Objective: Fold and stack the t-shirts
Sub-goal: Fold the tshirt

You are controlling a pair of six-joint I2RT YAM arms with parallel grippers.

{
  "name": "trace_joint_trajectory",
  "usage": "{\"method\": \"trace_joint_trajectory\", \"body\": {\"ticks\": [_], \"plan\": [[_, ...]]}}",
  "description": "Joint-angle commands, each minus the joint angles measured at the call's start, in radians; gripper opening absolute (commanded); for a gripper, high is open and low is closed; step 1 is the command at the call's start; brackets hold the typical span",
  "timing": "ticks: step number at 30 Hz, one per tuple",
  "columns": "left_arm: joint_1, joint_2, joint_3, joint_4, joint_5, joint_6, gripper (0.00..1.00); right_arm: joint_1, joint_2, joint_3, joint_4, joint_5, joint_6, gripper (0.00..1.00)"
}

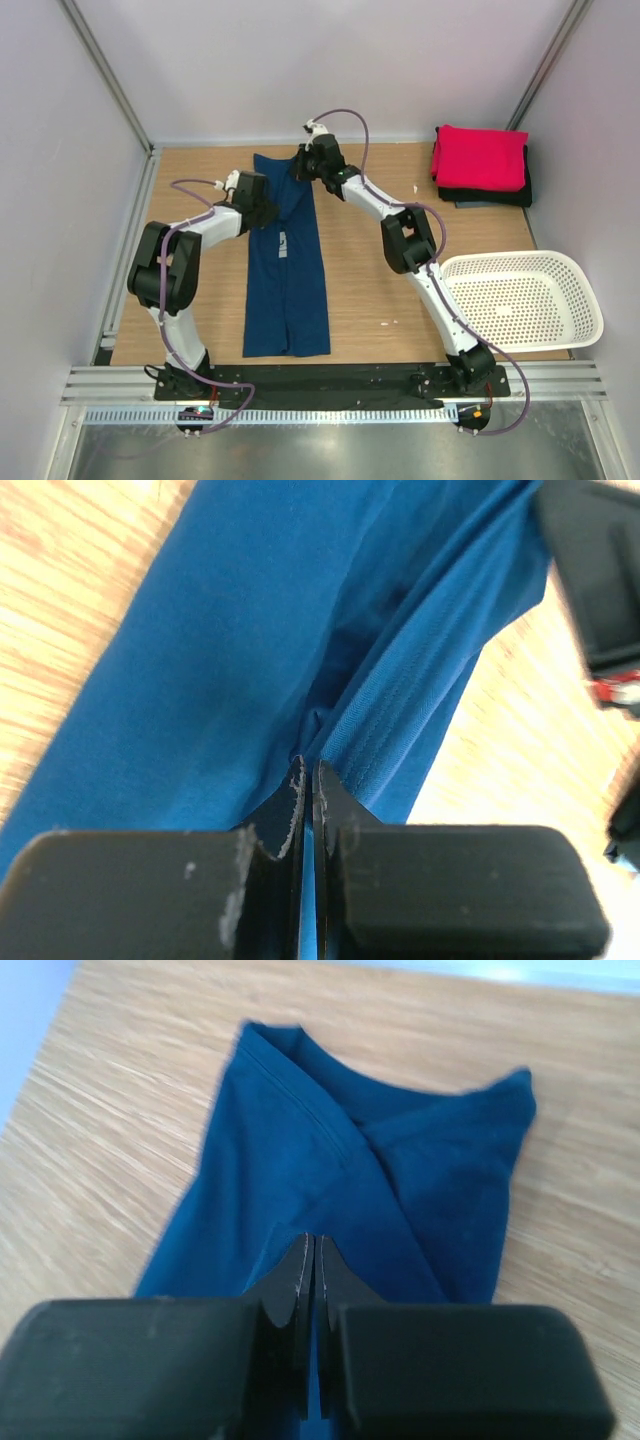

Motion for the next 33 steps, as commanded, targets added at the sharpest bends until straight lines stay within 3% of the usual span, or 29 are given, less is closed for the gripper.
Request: {"method": "trace_joint_trajectory", "body": {"ticks": [1,5,6,7,10,13,14,17,20,25,28,29,32,33], "plan": [[-0.017,-0.013,-0.014,0.003,-0.033,-0.049,0.0,-0.013,0.002,0.045,0.052,0.051,-0.047,0.08],[-0.017,0.001,-0.005,-0.001,-0.03,-0.02,0.0,-0.013,0.004,0.042,0.016,0.021,-0.053,0.2],[-0.017,0.003,0.004,-0.006,-0.014,-0.011,0.01,-0.013,0.004,0.052,0.008,-0.007,-0.048,0.27],[-0.018,0.001,0.006,-0.017,-0.01,0.001,0.03,-0.013,-0.004,0.074,-0.001,-0.016,-0.048,0.43],[-0.02,-0.02,0.012,-0.05,-0.012,0.024,0.12,-0.015,-0.047,0.139,-0.079,-0.036,-0.054,0.63],[-0.02,-0.074,0.038,-0.099,-0.035,0.083,0.26,-0.017,-0.144,0.159,-0.151,-0.044,-0.09,0.73],[-0.02,-0.092,0.049,-0.115,-0.038,0.11,0.41,-0.015,-0.175,0.15,-0.165,-0.044,-0.096,0.75],[-0.02,-0.158,0.107,-0.173,-0.05,0.204,0.67,-0.017,-0.319,0.057,-0.208,-0.019,-0.105,0.78],[-0.021,-0.181,0.173,-0.172,0.03,0.27,0.72,-0.023,-0.415,-0.049,-0.283,0.025,-0.107,0.84],[-0.029,-0.051,0.314,-0.092,0.183,0.37,0.7,-0.049,-0.657,-0.354,-0.366,0.126,-0.036,0.9],[-0.031,0.079,0.435,-0.093,0.224,0.387,0.54,-0.079,-0.792,-0.572,-0.351,0.169,0.01,0.9],[-0.032,0.11,0.458,-0.092,0.229,0.384,0.41,-0.086,-0.826,-0.623,-0.345,0.174,0.021,0.9],[-0.031,0.222,0.529,-0.089,0.229,0.358,0.2,-0.104,-0.927,-0.801,-0.311,0.188,0.025,0.9],[-0.031,0.243,0.537,-0.081,0.229,0.348,0.18,-0.107,-0.947,-0.836,-0.307,0.23,0.025,0.91]]}}
